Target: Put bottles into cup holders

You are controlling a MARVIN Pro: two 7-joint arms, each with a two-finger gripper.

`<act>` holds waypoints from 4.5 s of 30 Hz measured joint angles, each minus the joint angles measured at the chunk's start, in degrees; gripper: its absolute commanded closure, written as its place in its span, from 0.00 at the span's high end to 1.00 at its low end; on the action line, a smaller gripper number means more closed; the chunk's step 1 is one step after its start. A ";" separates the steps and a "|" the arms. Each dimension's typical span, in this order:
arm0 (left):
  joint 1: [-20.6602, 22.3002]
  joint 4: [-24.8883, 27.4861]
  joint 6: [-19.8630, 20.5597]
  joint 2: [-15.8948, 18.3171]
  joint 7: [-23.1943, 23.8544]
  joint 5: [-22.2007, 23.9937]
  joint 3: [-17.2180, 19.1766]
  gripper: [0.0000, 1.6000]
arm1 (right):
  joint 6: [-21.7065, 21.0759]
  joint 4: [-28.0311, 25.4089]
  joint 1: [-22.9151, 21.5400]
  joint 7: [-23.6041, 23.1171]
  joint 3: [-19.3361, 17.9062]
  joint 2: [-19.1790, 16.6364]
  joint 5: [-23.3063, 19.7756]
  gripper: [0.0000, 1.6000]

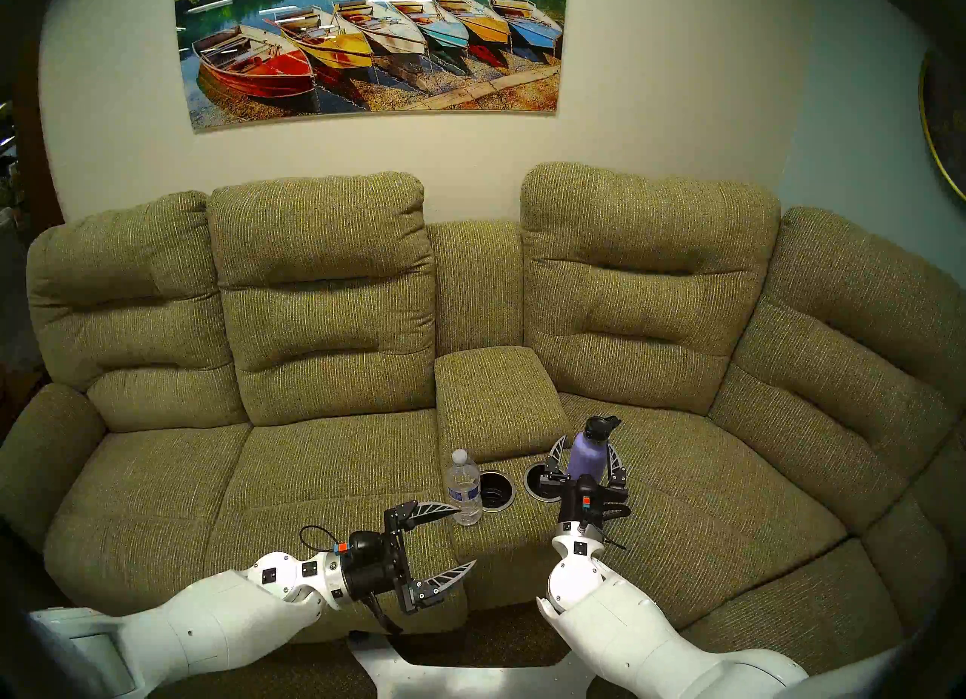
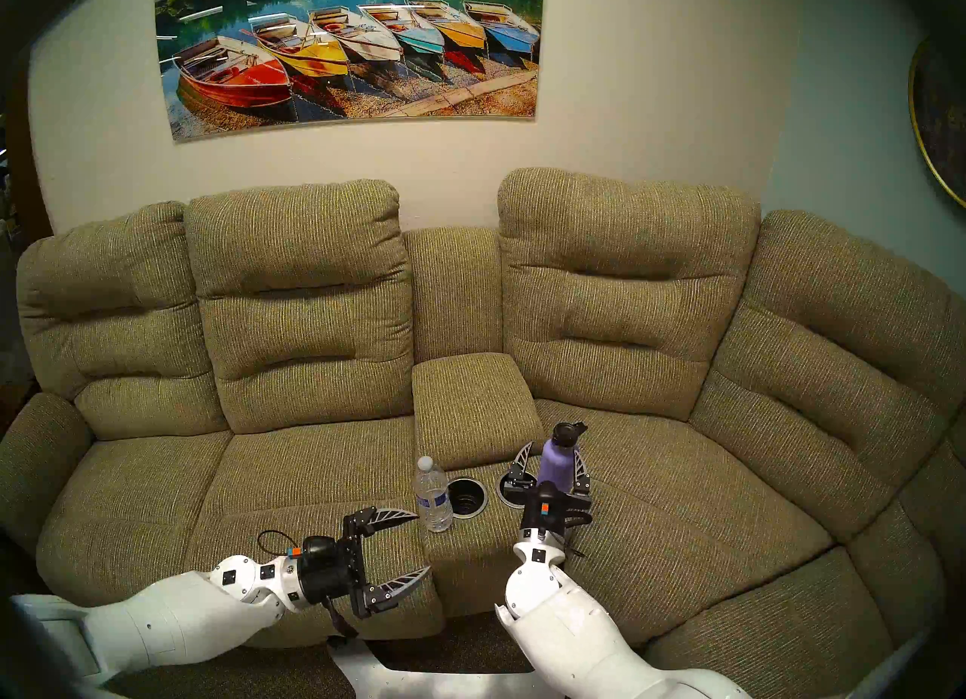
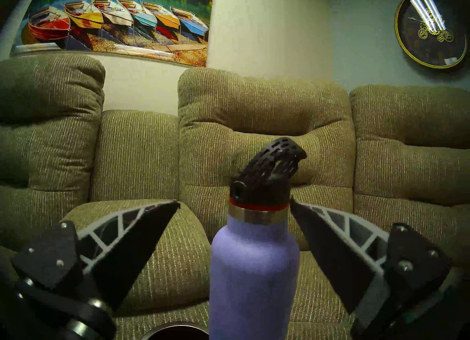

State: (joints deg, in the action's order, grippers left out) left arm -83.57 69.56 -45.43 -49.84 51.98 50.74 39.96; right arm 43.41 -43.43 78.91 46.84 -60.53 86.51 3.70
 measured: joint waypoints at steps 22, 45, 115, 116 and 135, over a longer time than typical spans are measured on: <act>0.10 0.00 -0.04 -0.07 0.01 0.02 -0.02 1.00 | -1.59 13.47 -11.60 1.04 -6.41 5.17 -3.43 1.00; 0.15 -0.01 -0.08 -0.11 0.02 0.03 -0.03 1.00 | 2.78 25.63 -20.19 2.65 -12.09 10.99 -9.23 0.00; 0.17 -0.01 -0.11 -0.13 0.02 0.08 -0.05 1.00 | 10.60 34.85 -23.14 -16.10 -18.39 15.13 -20.81 1.00; 0.17 -0.01 -0.11 -0.13 0.02 0.08 -0.05 1.00 | 10.65 34.62 -22.97 -16.05 -17.97 14.98 -20.22 1.00; 0.18 -0.01 -0.12 -0.14 0.02 0.09 -0.05 1.00 | 11.14 19.80 -11.49 -3.57 -11.72 8.63 -6.37 1.00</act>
State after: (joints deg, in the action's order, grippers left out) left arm -83.39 69.55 -45.55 -49.98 52.00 50.84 39.91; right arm 54.55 -23.63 67.42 43.27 -72.25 95.14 -2.67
